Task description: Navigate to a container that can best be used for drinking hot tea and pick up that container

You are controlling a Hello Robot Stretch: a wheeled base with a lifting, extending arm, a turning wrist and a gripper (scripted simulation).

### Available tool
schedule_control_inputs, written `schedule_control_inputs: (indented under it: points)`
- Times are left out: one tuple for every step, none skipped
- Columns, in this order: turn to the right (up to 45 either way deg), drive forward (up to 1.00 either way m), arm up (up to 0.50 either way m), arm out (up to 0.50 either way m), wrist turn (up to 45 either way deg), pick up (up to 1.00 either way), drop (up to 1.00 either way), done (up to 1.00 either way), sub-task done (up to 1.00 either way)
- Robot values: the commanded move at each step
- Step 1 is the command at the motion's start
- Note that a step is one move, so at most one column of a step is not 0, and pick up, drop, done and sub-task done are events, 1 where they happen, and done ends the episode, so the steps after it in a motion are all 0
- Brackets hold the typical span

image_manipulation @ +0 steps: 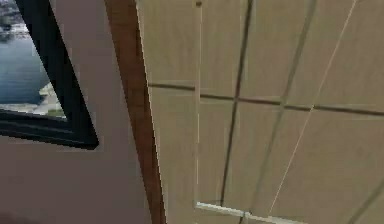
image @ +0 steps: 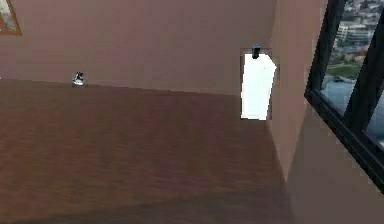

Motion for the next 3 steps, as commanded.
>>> schedule_control_inputs:
  points:
    - [0.0, 0.60, 0.00, 0.00, 0.0, 0.00, 0.00, 0.00, 0.00]
    - [-45.0, 0.00, 0.00, 0.00, 0.0, 0.00, 0.00, 0.00, 0.00]
    - [-9.0, 0.00, 0.00, 0.00, 0.0, 0.00, 0.00, 0.00, 0.00]
